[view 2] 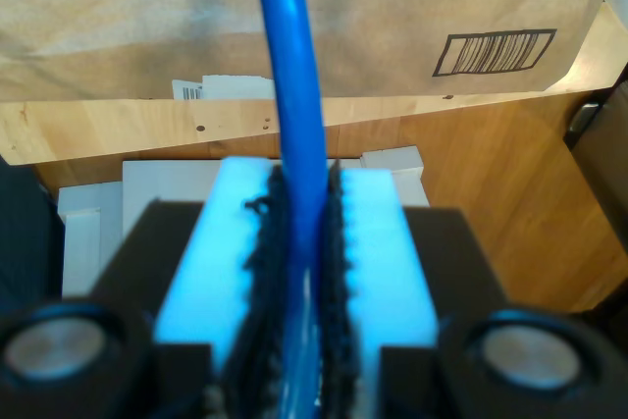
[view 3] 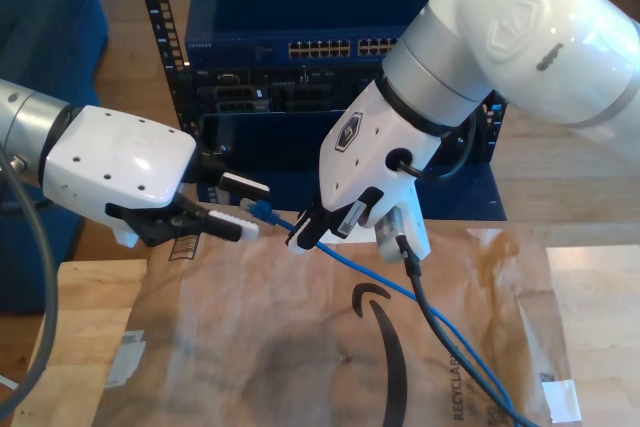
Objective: Grab the cable and plug it in
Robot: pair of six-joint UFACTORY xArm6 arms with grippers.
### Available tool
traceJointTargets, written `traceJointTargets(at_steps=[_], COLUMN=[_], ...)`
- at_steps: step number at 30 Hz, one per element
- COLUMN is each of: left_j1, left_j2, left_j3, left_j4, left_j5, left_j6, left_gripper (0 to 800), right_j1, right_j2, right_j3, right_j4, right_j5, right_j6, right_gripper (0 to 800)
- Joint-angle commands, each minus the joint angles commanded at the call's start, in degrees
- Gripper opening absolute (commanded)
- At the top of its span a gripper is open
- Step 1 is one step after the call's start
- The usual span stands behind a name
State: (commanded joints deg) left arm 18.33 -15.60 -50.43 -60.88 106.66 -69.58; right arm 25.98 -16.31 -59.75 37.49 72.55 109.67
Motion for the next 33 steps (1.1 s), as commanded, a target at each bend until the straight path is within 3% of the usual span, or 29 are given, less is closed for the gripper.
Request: traceJointTargets(at_steps=[14, 33], left_j1=[0.09, 0.09], left_j2=[0.0, 0.0], left_j3=[0.0, 0.0], left_j4=[-0.62, -0.62], left_j5=[0.09, -0.26], left_j6=[0.0, 0.09], left_gripper=[403, 303], right_j1=[-1.76, -1.76], right_j2=[-1.32, -1.14], right_j3=[0.26, 0.79], right_j4=[-0.26, 0.0], right_j5=[0.0, 0.0], right_j6=[-1.14, -1.14], right_gripper=[16, 16])
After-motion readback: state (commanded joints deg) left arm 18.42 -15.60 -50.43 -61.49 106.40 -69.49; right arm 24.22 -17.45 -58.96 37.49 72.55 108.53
